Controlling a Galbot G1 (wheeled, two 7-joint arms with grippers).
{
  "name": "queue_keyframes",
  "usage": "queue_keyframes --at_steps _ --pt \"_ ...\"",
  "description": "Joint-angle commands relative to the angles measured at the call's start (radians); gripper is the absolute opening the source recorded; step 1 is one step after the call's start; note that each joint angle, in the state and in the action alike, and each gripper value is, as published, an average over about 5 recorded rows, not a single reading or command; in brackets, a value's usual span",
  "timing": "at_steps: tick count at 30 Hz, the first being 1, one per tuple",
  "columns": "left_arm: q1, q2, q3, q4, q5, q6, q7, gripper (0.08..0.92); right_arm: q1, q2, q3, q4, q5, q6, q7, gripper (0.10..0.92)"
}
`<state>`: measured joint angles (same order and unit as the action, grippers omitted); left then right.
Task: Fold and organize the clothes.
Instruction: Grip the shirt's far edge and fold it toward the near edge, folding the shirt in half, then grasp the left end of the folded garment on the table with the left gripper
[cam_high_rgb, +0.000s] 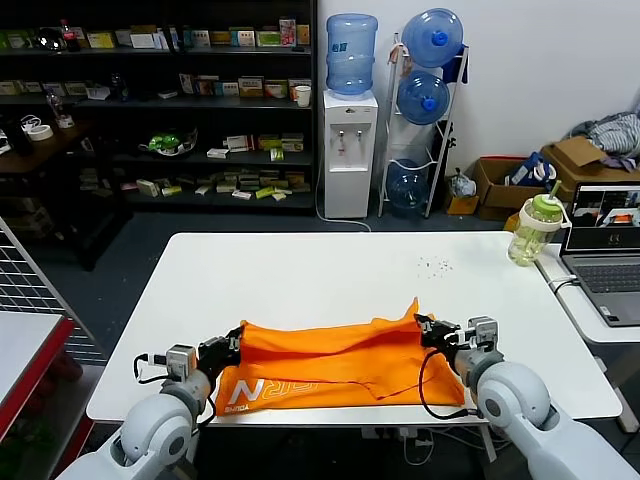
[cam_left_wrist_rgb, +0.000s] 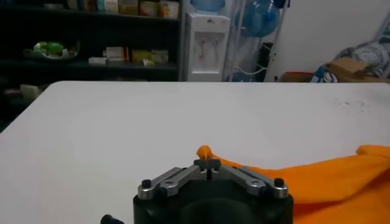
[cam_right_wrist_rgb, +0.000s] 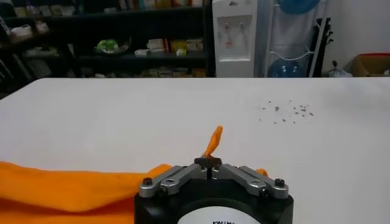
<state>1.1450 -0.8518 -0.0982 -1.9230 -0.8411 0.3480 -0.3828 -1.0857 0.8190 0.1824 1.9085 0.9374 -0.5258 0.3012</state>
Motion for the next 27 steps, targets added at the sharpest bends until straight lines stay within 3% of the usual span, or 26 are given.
queue_keyframes --at_steps 1,5,8,14,22,27 --pt "0.120 0.024 -0.013 -0.102 0.015 0.015 -0.040 0.090 -0.141 -0.049 0.066 0.136 0.029 -0.055 0.061 0.137" --pt "0.136 0.028 -0.019 -0.118 0.015 0.032 -0.050 0.096 -0.169 -0.046 0.087 0.134 0.024 -0.072 0.053 0.218" --pt "0.150 0.033 -0.027 -0.130 0.014 0.037 -0.054 0.149 -0.191 -0.049 0.103 0.140 0.021 -0.072 0.050 0.305" --pt "0.174 0.021 -0.039 -0.118 0.024 0.037 -0.058 0.319 -0.234 -0.045 0.150 0.148 0.014 -0.060 0.046 0.478" --pt "0.164 -0.059 -0.046 -0.007 0.059 0.018 -0.030 0.553 -0.268 -0.015 0.175 0.150 -0.011 -0.041 0.032 0.712" --pt "0.152 -0.080 -0.040 0.030 0.057 0.014 -0.025 0.701 -0.271 -0.005 0.180 0.153 -0.014 -0.037 0.032 0.809"
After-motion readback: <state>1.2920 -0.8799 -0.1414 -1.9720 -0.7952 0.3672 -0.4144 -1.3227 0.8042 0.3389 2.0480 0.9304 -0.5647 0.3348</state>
